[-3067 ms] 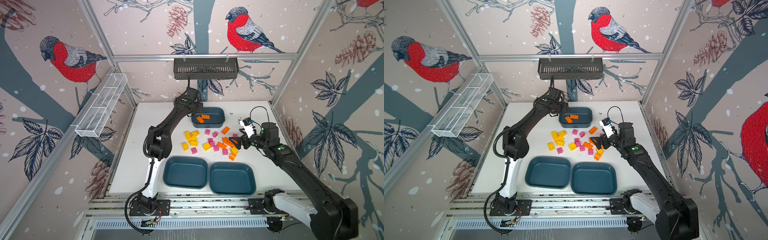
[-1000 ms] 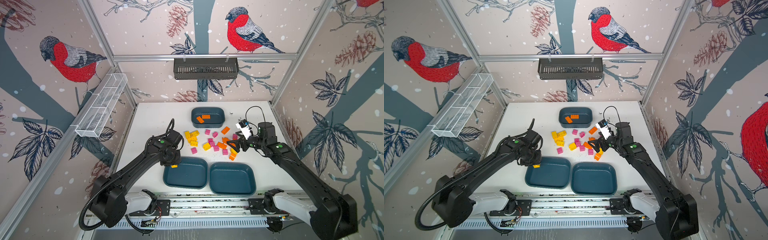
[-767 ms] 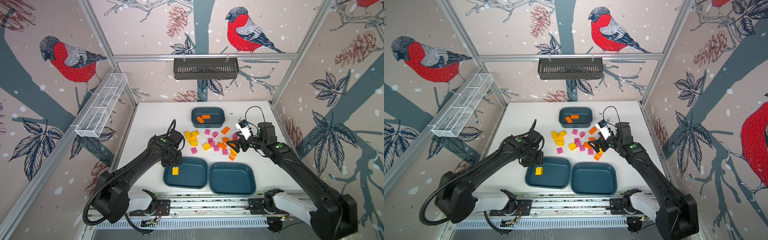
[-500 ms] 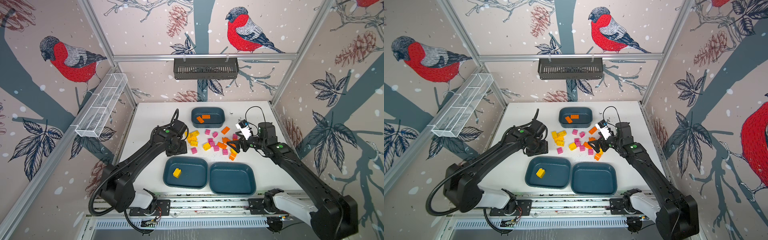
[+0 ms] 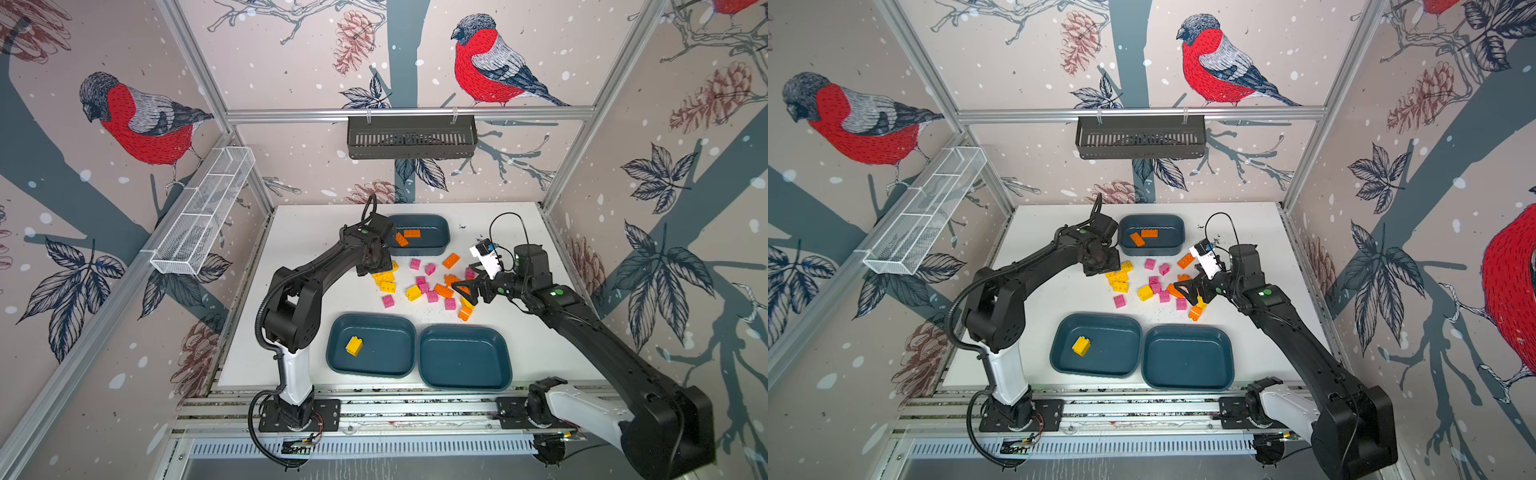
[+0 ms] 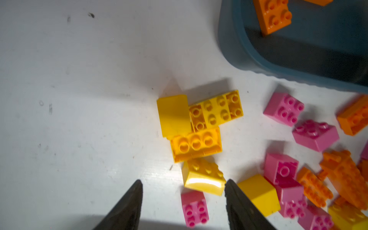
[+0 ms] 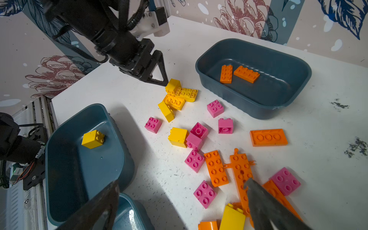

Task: Sort the legos into containers by color
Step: 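Lower the left gripper onto another yellow 2x2 brick and close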

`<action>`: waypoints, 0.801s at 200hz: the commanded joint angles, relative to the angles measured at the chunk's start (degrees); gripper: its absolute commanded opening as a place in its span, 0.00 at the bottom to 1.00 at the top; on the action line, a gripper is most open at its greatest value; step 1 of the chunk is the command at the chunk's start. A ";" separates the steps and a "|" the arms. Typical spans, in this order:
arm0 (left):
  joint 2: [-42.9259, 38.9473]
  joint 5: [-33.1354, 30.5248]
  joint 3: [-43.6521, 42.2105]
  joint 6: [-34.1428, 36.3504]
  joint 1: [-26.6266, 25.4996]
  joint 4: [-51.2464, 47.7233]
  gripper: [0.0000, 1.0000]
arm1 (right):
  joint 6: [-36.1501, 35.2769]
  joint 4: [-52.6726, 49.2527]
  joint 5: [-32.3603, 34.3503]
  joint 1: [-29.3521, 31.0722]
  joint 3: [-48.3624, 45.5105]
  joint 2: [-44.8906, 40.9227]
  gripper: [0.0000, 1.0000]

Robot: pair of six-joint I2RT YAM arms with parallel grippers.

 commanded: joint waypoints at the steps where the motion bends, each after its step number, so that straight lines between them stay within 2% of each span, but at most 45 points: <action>1: 3.24 -2.62 2.29 -0.78 0.72 2.46 0.65 | 0.84 1.87 -0.39 0.28 -0.21 -0.22 0.99; 58: 8.69 -4.59 3.63 -0.07 1.60 4.00 0.56 | 1.27 2.25 0.27 0.27 -1.27 -0.91 0.99; 125: 8.16 -5.75 0.55 1.39 2.48 4.88 0.44 | 1.29 2.02 0.37 0.29 -1.09 -0.64 0.99; 142: 7.76 -6.42 0.01 1.76 2.64 4.97 0.44 | 1.30 1.87 0.44 0.29 -1.17 -0.84 0.99; 160: 8.26 -4.46 -0.47 2.78 2.83 6.34 0.44 | 1.43 1.88 0.31 0.27 -1.39 -0.76 0.99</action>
